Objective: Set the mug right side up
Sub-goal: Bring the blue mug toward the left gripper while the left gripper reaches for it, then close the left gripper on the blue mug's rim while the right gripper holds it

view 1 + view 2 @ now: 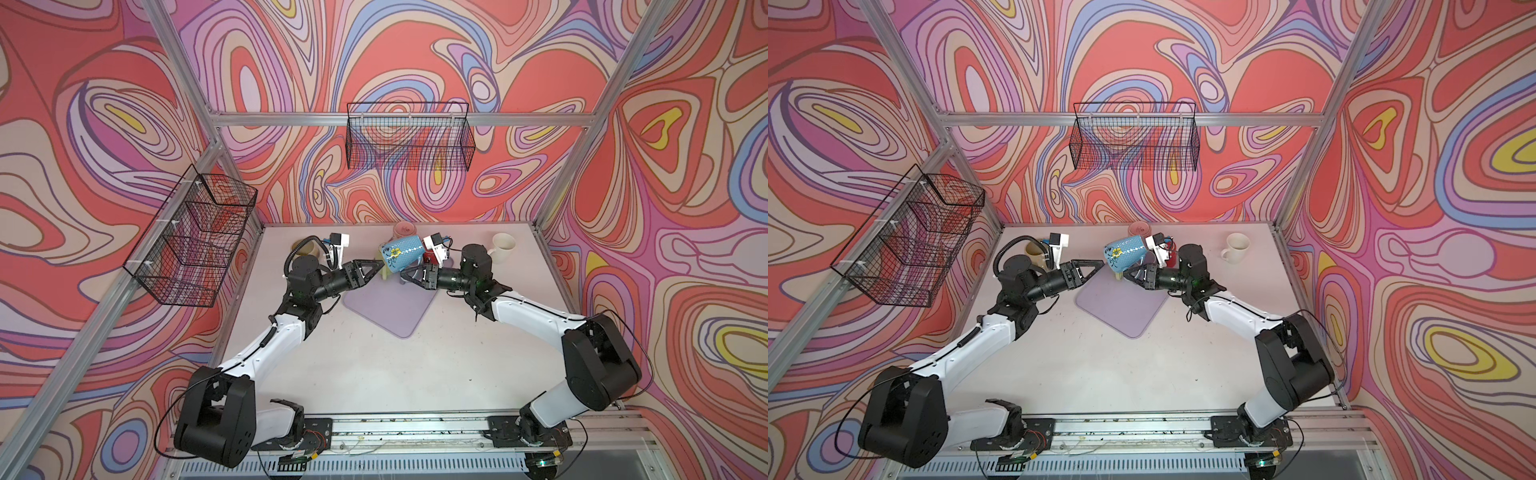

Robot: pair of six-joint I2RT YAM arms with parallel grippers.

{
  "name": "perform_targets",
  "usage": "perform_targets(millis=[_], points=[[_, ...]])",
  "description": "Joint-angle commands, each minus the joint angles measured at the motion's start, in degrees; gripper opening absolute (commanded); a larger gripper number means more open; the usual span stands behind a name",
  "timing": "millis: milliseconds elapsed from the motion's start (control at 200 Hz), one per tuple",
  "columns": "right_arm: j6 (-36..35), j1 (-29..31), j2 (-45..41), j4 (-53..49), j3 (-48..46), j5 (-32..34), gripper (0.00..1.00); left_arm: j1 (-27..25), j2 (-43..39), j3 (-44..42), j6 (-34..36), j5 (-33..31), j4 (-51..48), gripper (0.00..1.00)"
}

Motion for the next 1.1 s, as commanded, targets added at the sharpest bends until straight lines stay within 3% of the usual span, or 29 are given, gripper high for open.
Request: perform_targets(millis=[0,606,1097], points=[[0.30,-0.24,-1.97,6.35,-0.13,-1.32,0.13,-1.11,1.03,2.52,-1.06,-0.45,4.73,0.56],[1.48,1.64,0.93,9.02,1.15,-2.70,0.13,-3.43,6.53,5.29,-2.97,-1.62,10.27,0.56],[3.28,2.12,2.20,12.59,1.38,-2.79,0.13,-4.24,8.95,5.52,-3.68,-1.47,12.87,0.49]])
